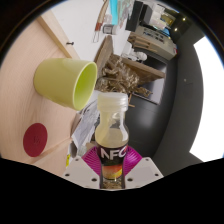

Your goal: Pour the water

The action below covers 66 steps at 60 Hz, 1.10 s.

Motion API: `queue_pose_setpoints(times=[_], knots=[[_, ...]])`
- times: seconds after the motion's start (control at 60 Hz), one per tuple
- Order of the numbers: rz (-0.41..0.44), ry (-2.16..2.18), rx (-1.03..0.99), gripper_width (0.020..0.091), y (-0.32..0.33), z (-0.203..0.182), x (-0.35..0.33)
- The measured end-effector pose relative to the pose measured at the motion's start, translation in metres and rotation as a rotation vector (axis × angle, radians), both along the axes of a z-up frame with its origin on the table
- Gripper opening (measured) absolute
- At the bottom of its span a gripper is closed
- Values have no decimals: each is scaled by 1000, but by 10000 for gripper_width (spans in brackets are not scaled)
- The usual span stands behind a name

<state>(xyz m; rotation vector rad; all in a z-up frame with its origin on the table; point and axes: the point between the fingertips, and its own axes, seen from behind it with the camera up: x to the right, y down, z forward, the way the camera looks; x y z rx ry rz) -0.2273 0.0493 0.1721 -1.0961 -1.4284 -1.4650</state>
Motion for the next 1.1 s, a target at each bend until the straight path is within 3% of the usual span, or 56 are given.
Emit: queue_pose_setpoints(times=[0.233, 0.5, 0.6, 0.767, 0.85, 1.1], knots=[[13, 16, -20, 238, 2, -7, -9], [-161, 794, -140, 238, -19, -6, 12], [-233, 1169, -236, 240, -34, -27, 5], [-272, 1565, -367, 242, -40, -61, 5], [-253, 1687, -386, 245, -36, -77, 2], [-314, 1791, -392, 277, -33, -126, 17]])
